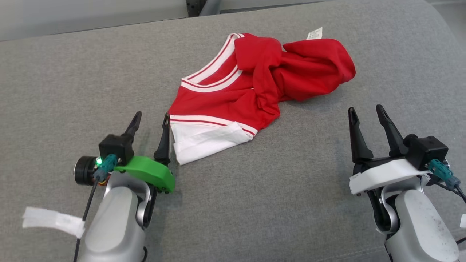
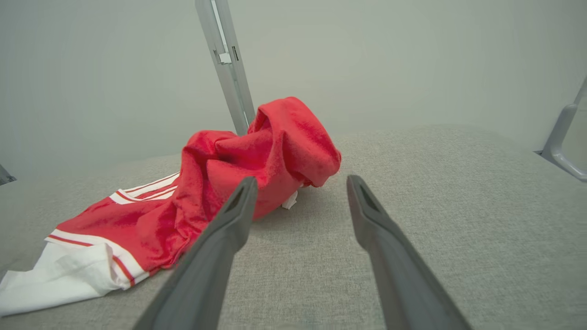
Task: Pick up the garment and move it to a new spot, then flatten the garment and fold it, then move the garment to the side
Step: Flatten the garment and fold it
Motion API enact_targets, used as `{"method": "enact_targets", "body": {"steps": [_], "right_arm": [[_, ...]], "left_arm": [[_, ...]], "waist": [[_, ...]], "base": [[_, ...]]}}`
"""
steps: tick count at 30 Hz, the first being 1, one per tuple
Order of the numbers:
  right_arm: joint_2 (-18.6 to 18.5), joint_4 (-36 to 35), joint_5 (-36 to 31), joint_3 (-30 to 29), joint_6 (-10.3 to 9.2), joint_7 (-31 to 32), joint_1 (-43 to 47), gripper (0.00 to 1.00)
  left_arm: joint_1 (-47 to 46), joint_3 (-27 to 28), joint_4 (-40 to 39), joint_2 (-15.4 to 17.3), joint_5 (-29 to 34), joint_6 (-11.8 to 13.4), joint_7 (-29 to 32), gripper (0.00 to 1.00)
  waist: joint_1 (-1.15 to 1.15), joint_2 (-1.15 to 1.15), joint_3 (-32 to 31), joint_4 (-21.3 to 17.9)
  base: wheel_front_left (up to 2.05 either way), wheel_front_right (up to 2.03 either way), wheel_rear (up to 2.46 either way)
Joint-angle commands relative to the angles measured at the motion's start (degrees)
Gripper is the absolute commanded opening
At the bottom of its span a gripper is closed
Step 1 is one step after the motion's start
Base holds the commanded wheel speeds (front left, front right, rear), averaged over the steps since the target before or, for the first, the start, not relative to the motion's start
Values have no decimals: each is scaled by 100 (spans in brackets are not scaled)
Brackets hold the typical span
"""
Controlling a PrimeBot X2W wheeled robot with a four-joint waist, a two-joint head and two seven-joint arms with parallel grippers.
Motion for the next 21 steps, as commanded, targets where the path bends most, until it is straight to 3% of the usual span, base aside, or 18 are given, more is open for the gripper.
{"method": "enact_targets", "body": {"steps": [1,8,19,20,21], "right_arm": [[16,-34,45,20,-4,-15,-76,100],[76,-23,39,85,-4,-16,-192,100],[168,58,38,125,-3,-15,-273,100],[176,62,33,113,-3,-15,-274,100],[185,63,27,102,-3,-15,-275,100]], "left_arm": [[-230,16,155,23,74,-43,-4,100],[-1551,-86,1755,148,64,-188,7,100],[-2744,-347,3178,310,78,-259,146,100],[-2800,-376,3265,308,57,-267,149,47],[-2834,-403,3331,309,42,-272,142,0]], "waist": [[0,44,432,-436],[0,44,714,-780],[0,44,930,-1020],[0,44,940,-1021],[0,44,947,-1015]], "base": [[0,0,0],[0,0,0],[0,0,0],[0,0,0],[0,0,0]]}}
